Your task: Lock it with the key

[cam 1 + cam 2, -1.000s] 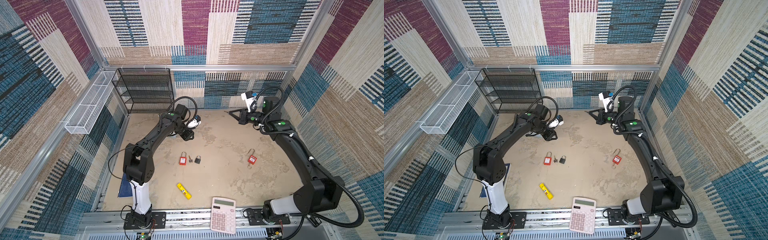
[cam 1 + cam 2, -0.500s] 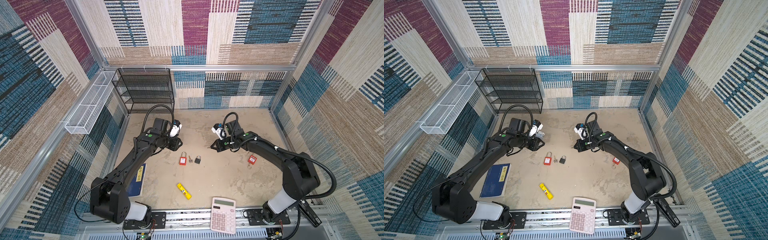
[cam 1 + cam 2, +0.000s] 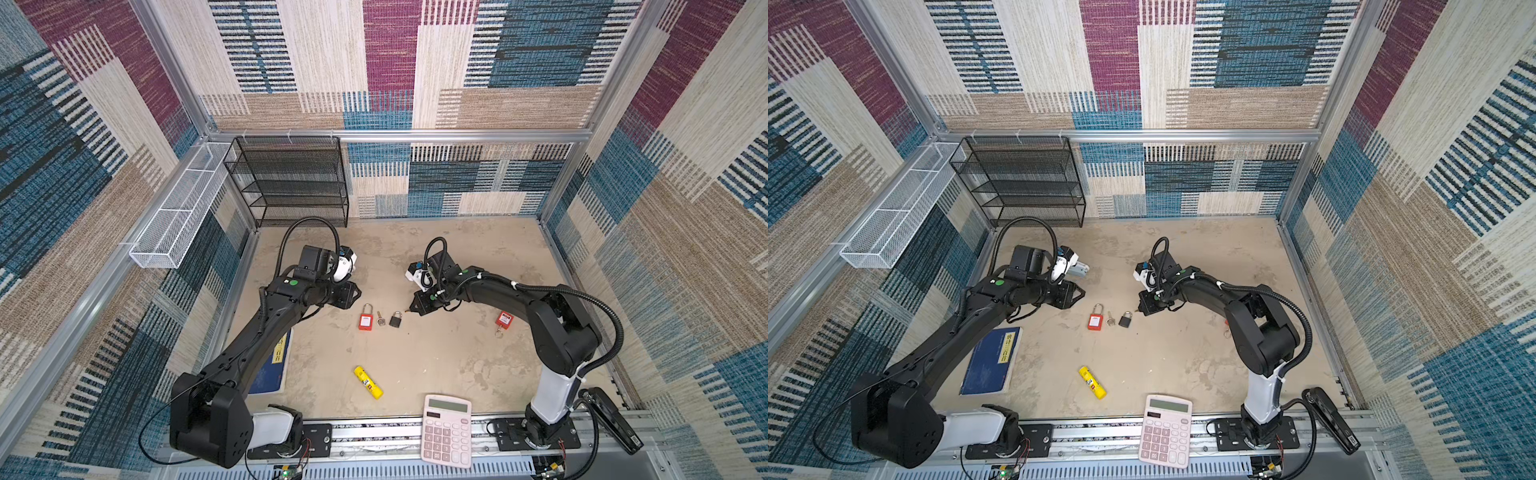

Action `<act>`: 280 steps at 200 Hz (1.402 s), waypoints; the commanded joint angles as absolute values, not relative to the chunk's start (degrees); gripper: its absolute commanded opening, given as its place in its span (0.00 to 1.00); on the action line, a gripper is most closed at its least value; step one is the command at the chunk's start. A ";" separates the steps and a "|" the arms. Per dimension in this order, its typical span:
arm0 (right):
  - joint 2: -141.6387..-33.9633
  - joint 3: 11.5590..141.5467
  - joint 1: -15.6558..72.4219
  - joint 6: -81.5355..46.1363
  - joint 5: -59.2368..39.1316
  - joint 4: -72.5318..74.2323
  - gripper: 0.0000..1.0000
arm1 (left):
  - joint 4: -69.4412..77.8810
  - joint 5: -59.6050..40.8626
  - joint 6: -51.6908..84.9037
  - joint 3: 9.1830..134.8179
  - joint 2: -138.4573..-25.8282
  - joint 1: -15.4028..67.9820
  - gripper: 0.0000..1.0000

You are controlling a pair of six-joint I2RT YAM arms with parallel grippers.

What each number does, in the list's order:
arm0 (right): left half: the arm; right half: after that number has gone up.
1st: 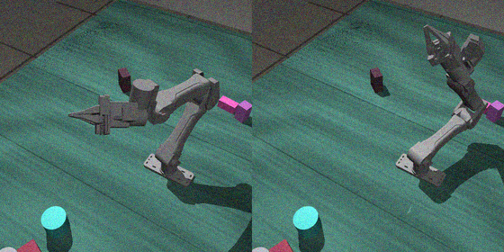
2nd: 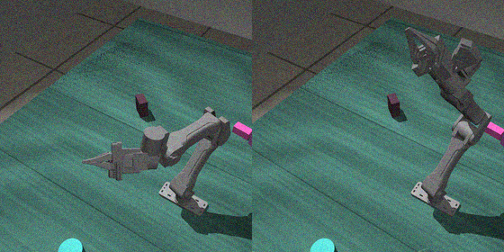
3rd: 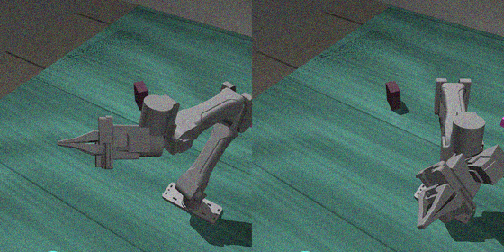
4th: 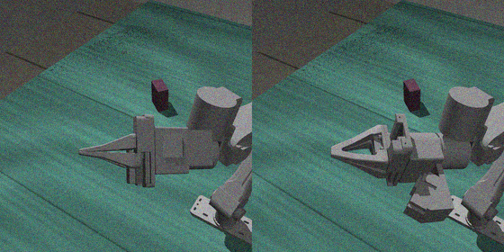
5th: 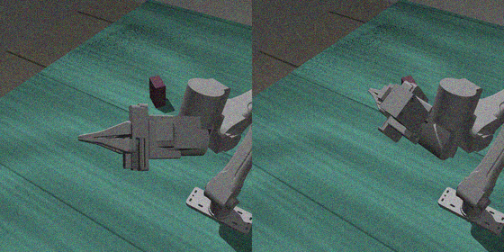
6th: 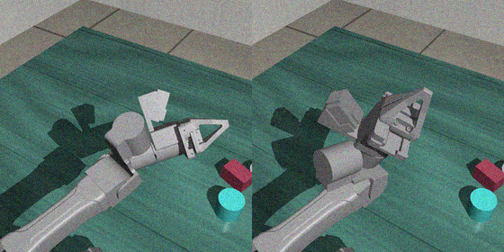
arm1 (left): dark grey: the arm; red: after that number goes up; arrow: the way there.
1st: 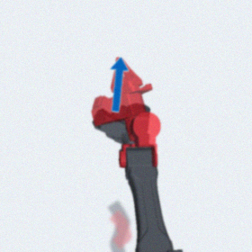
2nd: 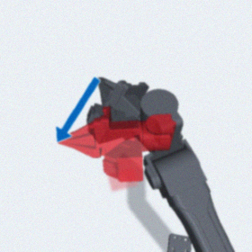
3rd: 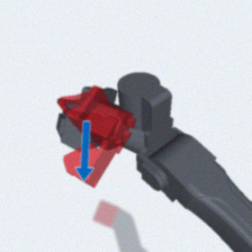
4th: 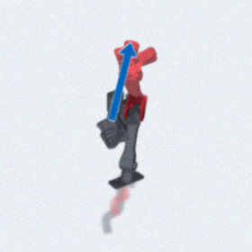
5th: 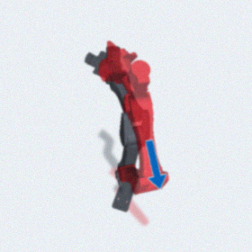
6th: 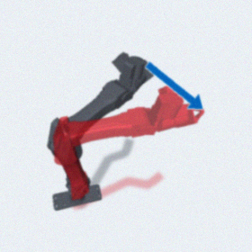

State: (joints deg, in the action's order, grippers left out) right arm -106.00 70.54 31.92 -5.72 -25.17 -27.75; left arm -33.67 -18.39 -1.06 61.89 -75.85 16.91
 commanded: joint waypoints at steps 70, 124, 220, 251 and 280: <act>-109.47 72.85 33.38 -4.17 -25.53 -29.53 0.00 | -33.57 -18.90 -0.31 61.01 -75.43 16.52 0.43; -109.08 72.82 33.60 -4.44 -26.13 -28.47 0.00 | -33.14 -19.05 0.00 60.91 -75.50 16.44 0.43; -108.87 73.98 33.58 -4.14 -25.19 -28.14 0.00 | -33.77 -19.07 0.00 60.78 -75.15 16.35 0.42; -105.36 72.40 33.70 -2.58 -19.41 -27.69 0.00 | -33.58 -19.42 0.00 60.77 -74.54 16.35 0.42; -104.16 71.95 35.59 0.10 -10.14 -28.74 0.00 | -33.62 -19.47 0.00 60.91 -74.62 16.26 0.42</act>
